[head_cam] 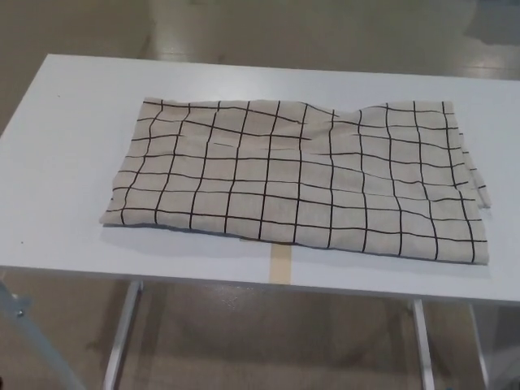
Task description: Use the left hand to fold a white towel with checkered patterns in half.
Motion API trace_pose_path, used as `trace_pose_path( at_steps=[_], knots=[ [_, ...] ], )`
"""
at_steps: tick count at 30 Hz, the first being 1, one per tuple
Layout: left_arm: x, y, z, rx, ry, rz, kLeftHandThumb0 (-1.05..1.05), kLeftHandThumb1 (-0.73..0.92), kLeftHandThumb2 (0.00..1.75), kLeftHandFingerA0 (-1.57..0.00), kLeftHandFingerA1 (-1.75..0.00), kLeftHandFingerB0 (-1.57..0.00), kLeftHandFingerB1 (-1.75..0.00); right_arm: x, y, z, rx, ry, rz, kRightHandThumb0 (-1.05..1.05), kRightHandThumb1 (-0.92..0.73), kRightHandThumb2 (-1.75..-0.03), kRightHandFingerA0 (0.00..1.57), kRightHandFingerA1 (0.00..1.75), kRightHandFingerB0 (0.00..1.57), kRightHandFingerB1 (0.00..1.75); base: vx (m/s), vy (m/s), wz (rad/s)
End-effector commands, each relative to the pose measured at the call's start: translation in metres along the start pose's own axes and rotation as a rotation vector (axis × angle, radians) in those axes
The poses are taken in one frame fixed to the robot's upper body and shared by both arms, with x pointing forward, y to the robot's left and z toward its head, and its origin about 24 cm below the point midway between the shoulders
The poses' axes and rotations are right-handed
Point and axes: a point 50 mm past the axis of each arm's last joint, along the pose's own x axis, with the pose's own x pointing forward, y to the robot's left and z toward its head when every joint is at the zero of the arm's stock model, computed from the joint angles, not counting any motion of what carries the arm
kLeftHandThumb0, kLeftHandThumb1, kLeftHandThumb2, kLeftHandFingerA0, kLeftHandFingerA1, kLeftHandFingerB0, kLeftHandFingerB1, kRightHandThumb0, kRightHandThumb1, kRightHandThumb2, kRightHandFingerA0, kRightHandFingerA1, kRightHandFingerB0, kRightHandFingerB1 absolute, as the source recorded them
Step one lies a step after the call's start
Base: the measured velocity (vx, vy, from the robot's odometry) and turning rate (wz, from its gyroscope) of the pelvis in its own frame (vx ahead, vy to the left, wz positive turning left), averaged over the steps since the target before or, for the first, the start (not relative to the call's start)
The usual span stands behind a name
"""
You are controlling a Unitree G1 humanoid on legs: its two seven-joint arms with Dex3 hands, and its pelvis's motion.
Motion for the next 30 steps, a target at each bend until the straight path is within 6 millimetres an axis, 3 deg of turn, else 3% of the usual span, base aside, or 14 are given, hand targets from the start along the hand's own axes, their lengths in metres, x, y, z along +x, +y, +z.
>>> trace_pose_path(
  at_steps=[1,3,4,5,7,8,12,13,15,16,17,21,27,30],
  knots=[
    [-0.002,0.006,0.006,-0.056,-0.087,-0.043,-0.3,0.4,0.59,-0.36,-0.42,-0.36,-0.38,-0.004,-0.003,0.003,0.073,-0.044,-0.004,-0.29,-0.58,-0.57,0.43,0.6,0.51,0.47,0.0,0.0,0.0],
    [-0.003,0.006,0.006,-0.054,-0.088,-0.043,-0.24,0.43,0.53,-0.33,-0.37,-0.36,-0.34,-0.004,-0.003,0.002,0.068,-0.041,-0.01,-0.29,-0.58,-0.57,0.42,0.6,0.51,0.46,0.0,0.0,0.0],
    [-0.004,0.009,0.005,-0.051,-0.089,-0.042,-0.31,0.42,0.57,-0.27,-0.38,-0.29,-0.34,-0.005,-0.004,0.002,0.064,-0.034,-0.02,-0.29,-0.58,-0.57,0.43,0.6,0.51,0.46,0.0,0.0,0.0],
    [-0.005,0.009,0.007,-0.041,-0.099,-0.044,-0.22,0.37,0.87,-0.01,-0.5,0.0,-0.47,-0.007,-0.005,0.001,0.072,-0.038,-0.019,-0.3,-0.58,-0.57,0.43,0.6,0.51,0.46,0.0,0.0,0.0],
    [-0.005,0.009,0.008,-0.037,-0.104,-0.046,-0.22,0.37,0.87,-0.01,-0.5,0.0,-0.47,-0.008,-0.005,0.001,0.075,-0.04,-0.018,-0.3,-0.58,-0.57,0.43,0.6,0.51,0.46,0.0,0.0,0.0],
    [-0.006,0.007,0.012,-0.028,-0.134,-0.057,-0.47,0.28,0.61,0.0,0.0,0.0,-0.03,-0.009,-0.003,0.002,0.076,-0.047,-0.016,-0.29,-0.57,-0.57,0.43,0.6,0.5,0.46,0.0,0.0,0.0],
    [-0.016,-0.001,0.03,0.013,-0.256,-0.102,-0.55,0.36,0.66,0.0,0.0,0.0,0.0,-0.015,0.004,0.005,0.081,-0.069,0.0,-0.29,-0.58,-0.57,0.43,0.6,0.51,0.46,0.0,0.0,0.0],
    [-0.026,-0.008,0.046,0.098,-0.425,-0.131,-0.59,0.39,0.64,0.0,0.0,0.0,0.0,-0.023,0.013,0.006,0.111,-0.077,0.031,-0.29,-0.59,-0.58,0.43,0.6,0.51,0.47,0.0,0.0,0.0],
    [-0.035,-0.014,0.058,0.157,-0.536,-0.132,-0.61,0.47,0.55,0.0,0.0,0.0,0.0,-0.03,0.02,0.006,0.131,-0.076,0.053,-0.28,-0.6,-0.58,0.43,0.6,0.51,0.47,0.0,0.0,0.0],
    [-0.04,-0.016,0.065,0.19,-0.596,-0.124,-0.63,0.47,0.58,0.0,0.0,0.0,0.0,-0.033,0.023,0.005,0.143,-0.074,0.067,-0.28,-0.6,-0.58,0.43,0.59,0.51,0.47,0.0,0.0,0.0],
    [-0.05,-0.023,0.081,0.254,-0.711,-0.109,-0.74,0.45,0.79,0.0,-0.09,0.0,0.0,-0.039,0.03,0.003,0.153,-0.071,0.094,-0.27,-0.61,-0.58,0.44,0.59,0.51,0.47,0.0,0.0,0.0],
    [-0.075,-0.04,0.121,0.418,-0.992,-0.086,-0.78,0.47,0.8,0.0,-0.06,0.0,0.0,-0.051,0.043,-0.005,0.139,-0.059,0.158,-0.26,-0.62,-0.58,0.43,0.58,0.51,0.46,0.0,0.0,0.0],
    [-0.089,-0.055,0.159,0.572,-1.245,-0.086,-0.75,0.45,0.79,0.0,-0.08,0.0,0.0,-0.051,0.043,-0.012,0.059,-0.052,0.19,-0.26,-0.63,-0.59,0.43,0.57,0.5,0.46,0.0,0.0,0.0],
    [-0.09,-0.072,0.181,0.613,-1.321,-0.16,-0.62,0.39,0.72,0.0,-0.06,0.0,0.0,-0.051,0.043,-0.014,0.021,-0.049,0.191,-0.28,-0.64,-0.59,0.42,0.57,0.49,0.47,0.0,0.0,0.0]
  ],
)
